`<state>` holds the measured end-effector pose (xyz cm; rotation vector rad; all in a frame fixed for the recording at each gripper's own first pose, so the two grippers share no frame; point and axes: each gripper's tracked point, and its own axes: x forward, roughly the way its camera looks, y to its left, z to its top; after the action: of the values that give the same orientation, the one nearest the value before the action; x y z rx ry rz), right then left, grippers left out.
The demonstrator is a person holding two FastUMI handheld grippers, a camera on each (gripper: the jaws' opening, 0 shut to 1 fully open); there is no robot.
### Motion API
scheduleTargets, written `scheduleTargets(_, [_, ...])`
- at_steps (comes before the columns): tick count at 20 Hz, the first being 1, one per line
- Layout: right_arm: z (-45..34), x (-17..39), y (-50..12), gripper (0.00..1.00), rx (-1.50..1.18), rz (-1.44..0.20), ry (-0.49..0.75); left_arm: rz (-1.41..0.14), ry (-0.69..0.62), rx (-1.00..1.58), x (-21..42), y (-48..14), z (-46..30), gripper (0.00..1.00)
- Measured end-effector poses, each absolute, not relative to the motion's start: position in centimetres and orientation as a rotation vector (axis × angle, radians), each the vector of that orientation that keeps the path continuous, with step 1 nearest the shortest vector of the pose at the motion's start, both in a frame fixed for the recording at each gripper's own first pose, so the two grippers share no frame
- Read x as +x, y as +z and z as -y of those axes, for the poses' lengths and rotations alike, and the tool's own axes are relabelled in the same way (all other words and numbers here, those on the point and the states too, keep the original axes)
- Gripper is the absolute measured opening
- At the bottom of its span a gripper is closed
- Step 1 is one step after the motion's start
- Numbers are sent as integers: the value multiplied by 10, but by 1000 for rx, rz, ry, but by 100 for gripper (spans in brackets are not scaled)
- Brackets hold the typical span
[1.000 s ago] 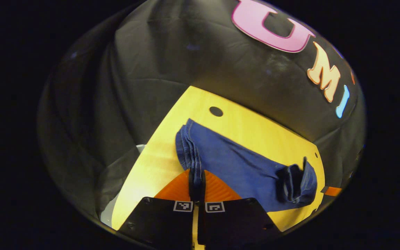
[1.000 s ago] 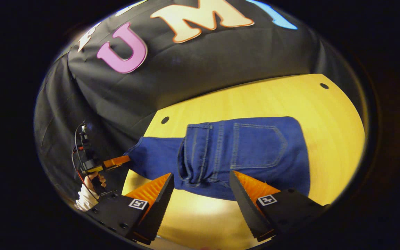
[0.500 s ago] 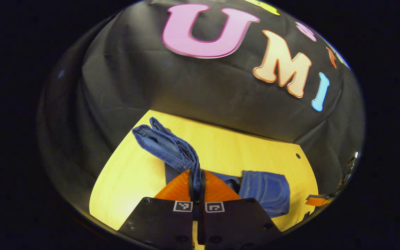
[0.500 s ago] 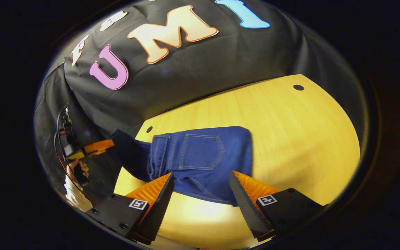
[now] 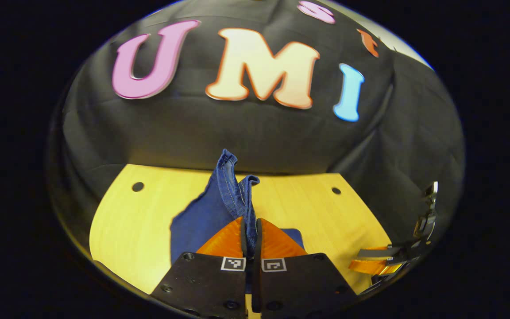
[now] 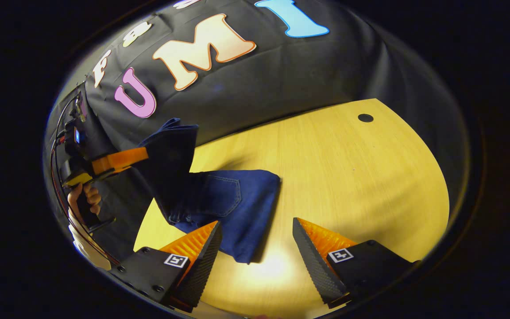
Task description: Grasp the waist and the cuffs of the jeans and fold them to make the two legs overlap; first hold the waist and fold one-third of the jeans toward the cuffs, then hold the cuffs and fold the remaining one-third in the same direction to finish folding.
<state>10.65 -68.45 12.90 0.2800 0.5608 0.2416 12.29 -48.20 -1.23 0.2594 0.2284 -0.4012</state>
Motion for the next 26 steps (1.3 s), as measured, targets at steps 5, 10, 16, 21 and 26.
scheduleTargets(5, [714,99,104,98,302,-599,226,-362,-370,463,131,-137,511,0])
scheduleTargets(10, [718,96,91,94,307,-627,232,-435,-293,647,139,-203,490,0])
scheduleTargets(16, [723,89,94,98,303,-615,208,-401,-268,643,129,-192,486,63])
scheduleTargets(21, [709,81,112,98,322,-548,182,-210,-164,571,95,-114,448,92])
scheduleTargets(26, [669,67,136,98,338,-469,166,-135,-123,555,72,-69,385,92])
